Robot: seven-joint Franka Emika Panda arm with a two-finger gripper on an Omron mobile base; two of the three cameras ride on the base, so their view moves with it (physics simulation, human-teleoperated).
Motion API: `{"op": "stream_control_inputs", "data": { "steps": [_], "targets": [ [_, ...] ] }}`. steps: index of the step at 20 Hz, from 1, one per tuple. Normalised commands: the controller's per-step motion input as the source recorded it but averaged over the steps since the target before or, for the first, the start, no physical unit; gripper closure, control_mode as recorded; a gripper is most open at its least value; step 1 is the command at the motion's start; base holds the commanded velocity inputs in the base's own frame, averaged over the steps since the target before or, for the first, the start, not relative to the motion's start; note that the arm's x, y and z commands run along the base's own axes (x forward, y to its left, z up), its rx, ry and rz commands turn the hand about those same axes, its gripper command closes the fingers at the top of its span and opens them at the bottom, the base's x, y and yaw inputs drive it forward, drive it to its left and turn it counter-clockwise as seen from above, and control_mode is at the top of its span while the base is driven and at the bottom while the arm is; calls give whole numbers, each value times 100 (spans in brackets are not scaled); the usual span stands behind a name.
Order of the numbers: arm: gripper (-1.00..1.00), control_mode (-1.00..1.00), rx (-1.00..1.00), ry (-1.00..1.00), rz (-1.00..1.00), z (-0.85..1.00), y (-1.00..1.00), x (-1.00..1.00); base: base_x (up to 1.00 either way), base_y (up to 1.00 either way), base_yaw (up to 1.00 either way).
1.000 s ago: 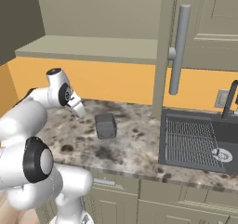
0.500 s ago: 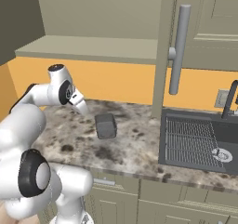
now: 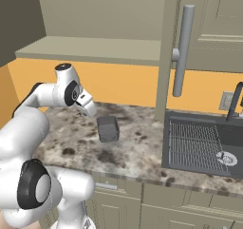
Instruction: Retrieve the tupperware from the cabinet, then place the raw meat into the tupperware to avoid contamination.
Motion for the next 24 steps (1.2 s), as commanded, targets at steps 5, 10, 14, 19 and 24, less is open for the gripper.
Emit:
{"op": "stream_control_inputs", "data": {
  "steps": [5, 10, 14, 19, 24],
  "targets": [
    [100, -100, -3, 0, 10, 4, -15, -1, 0, 0, 0],
    [100, -100, -6, 2, 15, -6, -28, 0, 0, 0, 0],
    [100, -100, -7, 5, 15, -12, -34, 0, 0, 0, 0],
    [100, -100, -4, 7, 16, -24, -27, 0, 0, 0, 0],
    [100, -100, 0, 7, 14, -32, -4, 0, 0, 0, 0]
  ]
}}
